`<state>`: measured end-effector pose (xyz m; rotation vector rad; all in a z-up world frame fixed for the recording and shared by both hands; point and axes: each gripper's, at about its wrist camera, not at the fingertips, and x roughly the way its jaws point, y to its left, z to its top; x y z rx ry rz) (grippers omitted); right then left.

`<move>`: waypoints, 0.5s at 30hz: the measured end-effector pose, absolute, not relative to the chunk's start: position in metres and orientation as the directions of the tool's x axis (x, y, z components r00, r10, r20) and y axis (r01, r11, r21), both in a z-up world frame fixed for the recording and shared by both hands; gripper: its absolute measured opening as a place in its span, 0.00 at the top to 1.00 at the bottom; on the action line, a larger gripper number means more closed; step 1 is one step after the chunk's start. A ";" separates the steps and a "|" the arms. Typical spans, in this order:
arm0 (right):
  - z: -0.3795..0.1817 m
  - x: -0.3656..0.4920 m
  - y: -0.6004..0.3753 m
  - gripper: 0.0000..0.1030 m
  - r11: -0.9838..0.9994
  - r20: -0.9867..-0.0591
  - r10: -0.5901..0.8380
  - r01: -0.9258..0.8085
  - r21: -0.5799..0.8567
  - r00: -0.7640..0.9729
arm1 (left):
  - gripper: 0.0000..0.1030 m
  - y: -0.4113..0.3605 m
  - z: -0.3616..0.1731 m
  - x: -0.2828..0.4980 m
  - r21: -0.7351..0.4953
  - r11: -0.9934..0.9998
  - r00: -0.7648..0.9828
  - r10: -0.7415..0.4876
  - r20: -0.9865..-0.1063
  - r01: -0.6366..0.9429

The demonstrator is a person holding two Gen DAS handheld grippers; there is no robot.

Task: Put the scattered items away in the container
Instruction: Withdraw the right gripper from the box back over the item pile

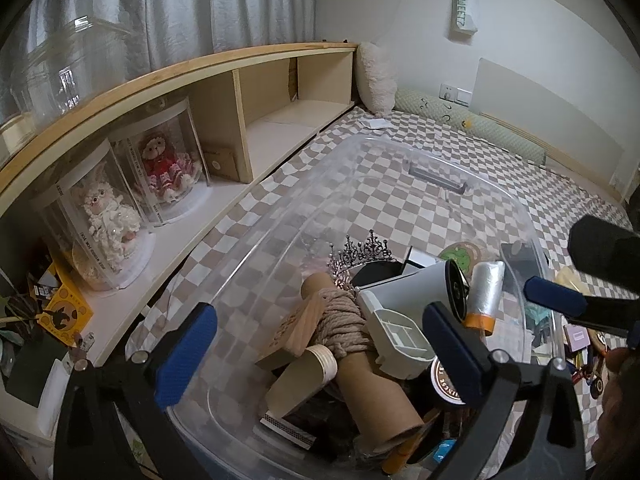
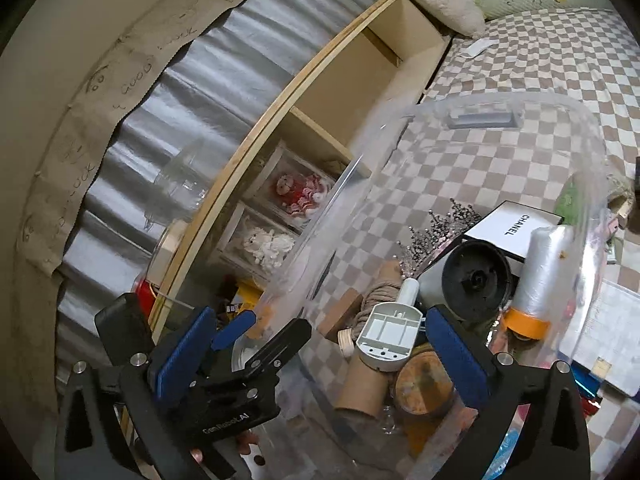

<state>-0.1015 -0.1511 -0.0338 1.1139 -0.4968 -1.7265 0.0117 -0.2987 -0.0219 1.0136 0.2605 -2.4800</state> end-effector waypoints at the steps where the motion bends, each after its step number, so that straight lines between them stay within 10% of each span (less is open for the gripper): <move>1: -0.034 -0.102 -0.150 0.00 -0.439 -0.455 -0.885 0.511 0.739 -0.102 | 0.00 -0.298 -0.022 0.011 -0.004 -0.884 -0.631 -0.331 -0.702 0.468; 15: -0.026 -0.108 -0.115 0.00 -0.500 -0.481 -0.858 0.512 0.698 -0.181 | 0.00 -0.274 -0.016 0.001 0.022 -0.907 -0.646 -0.316 -0.695 0.420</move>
